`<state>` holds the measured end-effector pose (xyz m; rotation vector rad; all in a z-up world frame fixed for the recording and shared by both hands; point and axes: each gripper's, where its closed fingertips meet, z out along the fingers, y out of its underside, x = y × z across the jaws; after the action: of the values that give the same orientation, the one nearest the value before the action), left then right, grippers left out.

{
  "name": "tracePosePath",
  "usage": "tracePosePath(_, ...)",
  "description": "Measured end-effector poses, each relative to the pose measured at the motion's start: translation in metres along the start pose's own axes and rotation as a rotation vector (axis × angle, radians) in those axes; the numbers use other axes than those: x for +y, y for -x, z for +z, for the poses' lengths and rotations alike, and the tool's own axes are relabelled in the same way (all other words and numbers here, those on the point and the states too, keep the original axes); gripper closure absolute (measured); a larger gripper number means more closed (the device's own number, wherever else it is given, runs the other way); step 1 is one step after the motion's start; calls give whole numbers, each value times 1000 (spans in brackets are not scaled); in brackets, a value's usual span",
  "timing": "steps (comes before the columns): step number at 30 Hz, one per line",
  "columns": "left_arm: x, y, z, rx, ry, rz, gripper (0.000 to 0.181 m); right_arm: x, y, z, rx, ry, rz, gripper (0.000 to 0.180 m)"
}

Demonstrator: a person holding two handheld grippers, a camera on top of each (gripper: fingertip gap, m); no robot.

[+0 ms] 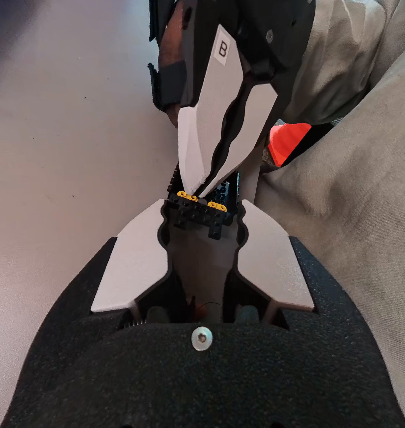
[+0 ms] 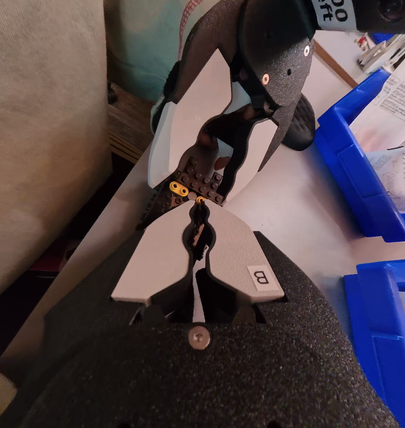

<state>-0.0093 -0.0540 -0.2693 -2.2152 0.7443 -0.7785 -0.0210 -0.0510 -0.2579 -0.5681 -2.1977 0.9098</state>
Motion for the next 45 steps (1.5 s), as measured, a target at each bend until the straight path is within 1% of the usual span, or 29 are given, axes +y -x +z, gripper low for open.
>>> tracePosePath(10,3,1,1,-36,22,43,125,0,0,1,84,-18,-102,179)
tracePosePath(13,3,2,1,-50,23,46,125,1,0,1,108,-5,-104,179)
tracePosePath(14,3,3,0,-53,22,42,125,1,-2,2,129,1,-104,179)
tracePosePath(15,3,0,3,-36,22,37,125,0,-13,0,214,-2,-81,179)
tracePosePath(16,2,-8,5,0,25,51,125,-3,-19,0,238,-13,-66,180)
tracePosePath(17,1,-13,9,18,28,55,125,-2,-23,3,241,-6,-32,179)
tracePosePath(19,1,-10,7,2,21,50,125,-2,-20,0,207,-23,-30,180)
tracePosePath(21,2,-2,1,-27,8,28,125,-1,-16,-8,190,-45,2,180)
tracePosePath(23,3,-2,-1,-14,14,37,125,-2,-10,-15,131,-70,37,180)
tracePosePath(25,3,-2,-1,0,28,59,124,5,-8,-13,85,-24,88,145)
tracePosePath(26,3,-3,-1,6,34,70,124,12,-8,-11,55,23,143,132)
tracePosePath(27,3,-3,-1,7,39,81,124,10,-8,-11,21,14,209,131)
tracePosePath(30,3,-3,1,1,49,120,124,15,-6,-8,-53,46,345,154)
tracePosePath(31,3,-2,1,-5,55,125,124,17,-1,-7,-96,65,364,165)
tracePosePath(32,2,1,0,-27,59,121,123,17,-3,-7,-88,74,390,166)
tracePosePath(34,1,11,-6,-91,46,119,124,31,-3,-7,-68,173,406,165)
tracePosePath(36,-8,15,-14,-129,-25,111,123,33,-5,-7,-36,179,453,166)
tracePosePath(38,-20,16,-22,-151,-117,87,131,33,-5,-8,-14,196,493,166)
tracePosePath(39,-24,17,-23,-162,-149,66,140,34,-6,-9,4,208,505,166)
tracePosePath(41,-19,20,-19,-183,-136,22,160,34,-8,-10,34,233,501,163)
tracePosePath(42,-14,22,-16,-197,-112,9,166,32,-9,-11,37,230,485,160)
tracePosePath(43,-10,24,-14,-215,-96,2,170,28,-11,-12,39,215,466,158)
tracePosePath(45,-10,22,-12,-216,-85,17,172,22,-12,-12,23,179,426,160)
